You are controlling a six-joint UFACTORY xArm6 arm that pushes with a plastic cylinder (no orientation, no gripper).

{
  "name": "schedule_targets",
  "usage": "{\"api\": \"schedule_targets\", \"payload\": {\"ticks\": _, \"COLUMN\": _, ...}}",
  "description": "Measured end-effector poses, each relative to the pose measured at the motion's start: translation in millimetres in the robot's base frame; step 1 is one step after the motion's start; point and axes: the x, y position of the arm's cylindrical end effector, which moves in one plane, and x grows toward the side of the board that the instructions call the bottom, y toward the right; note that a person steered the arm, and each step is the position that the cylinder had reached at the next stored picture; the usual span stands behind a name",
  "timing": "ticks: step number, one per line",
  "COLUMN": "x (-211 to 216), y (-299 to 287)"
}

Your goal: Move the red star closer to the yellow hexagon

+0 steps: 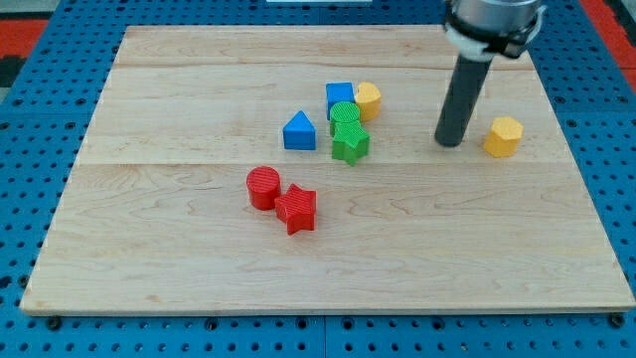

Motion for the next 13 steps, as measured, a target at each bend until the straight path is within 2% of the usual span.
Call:
{"api": "schedule_targets", "payload": {"ticks": 1, "x": 80.0, "y": 6.2}}
{"api": "schedule_targets", "payload": {"ticks": 2, "x": 138.3, "y": -62.5}}
{"api": "schedule_targets", "payload": {"ticks": 3, "x": 158.3, "y": -161.5}}
{"api": "schedule_targets", "payload": {"ticks": 4, "x": 121.0, "y": -198.4}}
{"api": "schedule_targets", "payload": {"ticks": 5, "x": 104.3, "y": -209.3}}
{"api": "schedule_targets", "payload": {"ticks": 7, "x": 83.1, "y": -79.8}}
{"api": "schedule_targets", "payload": {"ticks": 8, "x": 102.3, "y": -83.4}}
{"api": "schedule_targets", "payload": {"ticks": 9, "x": 131.3, "y": -138.9}}
{"api": "schedule_targets", "payload": {"ticks": 10, "x": 95.3, "y": -138.6}}
{"api": "schedule_targets", "payload": {"ticks": 11, "x": 84.5, "y": -148.5}}
{"api": "schedule_targets", "payload": {"ticks": 13, "x": 42.6, "y": -42.6}}
